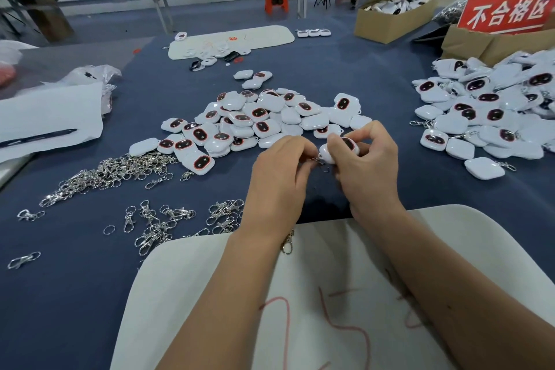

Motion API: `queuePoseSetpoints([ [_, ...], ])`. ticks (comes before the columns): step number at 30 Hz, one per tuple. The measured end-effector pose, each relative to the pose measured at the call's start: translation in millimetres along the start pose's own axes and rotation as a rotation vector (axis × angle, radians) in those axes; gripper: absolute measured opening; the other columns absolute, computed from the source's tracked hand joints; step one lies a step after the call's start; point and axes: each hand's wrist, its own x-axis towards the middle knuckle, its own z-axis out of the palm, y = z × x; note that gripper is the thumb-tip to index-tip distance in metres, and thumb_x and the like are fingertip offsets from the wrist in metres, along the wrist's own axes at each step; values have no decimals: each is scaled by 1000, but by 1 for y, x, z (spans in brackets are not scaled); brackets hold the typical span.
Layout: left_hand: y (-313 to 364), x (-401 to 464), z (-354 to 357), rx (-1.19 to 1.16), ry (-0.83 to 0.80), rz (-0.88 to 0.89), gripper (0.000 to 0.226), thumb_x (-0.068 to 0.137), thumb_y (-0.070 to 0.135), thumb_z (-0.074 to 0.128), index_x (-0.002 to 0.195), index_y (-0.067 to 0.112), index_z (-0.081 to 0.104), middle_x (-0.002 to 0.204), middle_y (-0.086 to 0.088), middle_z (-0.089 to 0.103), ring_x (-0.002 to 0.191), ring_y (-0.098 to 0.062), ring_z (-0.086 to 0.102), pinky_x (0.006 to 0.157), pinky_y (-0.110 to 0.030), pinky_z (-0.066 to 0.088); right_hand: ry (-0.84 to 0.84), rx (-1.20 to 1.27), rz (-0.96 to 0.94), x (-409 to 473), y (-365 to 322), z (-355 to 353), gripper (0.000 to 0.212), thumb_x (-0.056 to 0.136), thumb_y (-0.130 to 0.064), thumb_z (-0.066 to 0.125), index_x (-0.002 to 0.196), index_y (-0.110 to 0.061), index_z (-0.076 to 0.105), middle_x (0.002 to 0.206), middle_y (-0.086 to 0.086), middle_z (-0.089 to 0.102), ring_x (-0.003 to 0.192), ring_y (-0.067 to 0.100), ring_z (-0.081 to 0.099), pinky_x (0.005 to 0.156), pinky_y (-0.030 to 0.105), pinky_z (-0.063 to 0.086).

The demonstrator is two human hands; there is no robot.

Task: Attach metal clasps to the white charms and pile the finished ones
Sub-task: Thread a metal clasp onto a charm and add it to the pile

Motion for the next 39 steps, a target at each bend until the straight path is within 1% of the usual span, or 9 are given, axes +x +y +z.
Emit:
queuePoseSetpoints([
  [5,-2,1,-3,15,56,33,11,87,4,73,88,15,75,86,10,70,83,-7,63,77,-35,53,-11,27,9,1,2,0,28,84,-27,76,81,-16,50,58,5,63,44,16,49,43,24,39],
  [11,-6,3,-6,4,-21,1,13,89,5,71,86,17,76,83,13,72,83,-7,65,79,-34,53,-36,-39,-100,-1,0,-3,30,85,-25,74,83,-11,47,56,5,61,47,19,48,51,30,40],
  [14,-7,3,-10,-18,-95,-53,14,91,6,69,86,18,74,83,15,71,85,-5,64,79,-21,50,-62,-137,-232,-2,-3,-3,30,87,-17,73,82,-10,44,56,1,61,50,20,48,52,30,41],
  [17,-6,3,-12,-23,-177,-136,16,94,8,65,85,20,71,82,15,69,85,-2,61,72,-10,43,-116,-188,-307,-3,-7,-4,30,90,-14,76,84,-9,47,58,-5,63,51,11,54,54,24,44],
  [19,-7,3,-14,-41,-211,-182,16,96,9,63,84,20,68,80,11,67,81,-6,60,68,-12,42,-168,-195,-342,-4,-9,-6,28,90,-13,77,87,-8,50,63,-3,66,54,10,61,55,23,47],
  [22,-7,3,-17,-85,-242,-226,15,98,13,64,85,19,67,79,6,68,76,-10,60,67,-17,45,-214,-190,-333,-5,-9,-7,28,92,-15,77,90,-6,50,66,3,66,49,13,57,51,26,47],
  [28,5,3,-10,-269,-183,-340,10,92,19,74,89,14,66,70,12,63,60,1,56,60,-10,42,-135,-87,-234,-2,-7,-7,32,92,-14,77,86,-5,47,60,0,64,44,20,54,44,24,42],
  [32,6,3,-8,-376,-152,-404,20,85,16,83,88,10,64,77,-14,72,76,-35,70,75,-46,60,-146,-31,-229,-2,-6,-7,32,93,-10,76,86,-4,45,58,2,64,37,18,53,40,21,40],
  [39,3,2,-7,-316,-122,-368,13,89,2,73,90,15,69,75,-3,72,68,-18,72,69,-25,57,-116,12,-175,2,-2,-8,30,95,-15,74,89,-5,46,57,11,61,37,21,48,38,22,36],
])
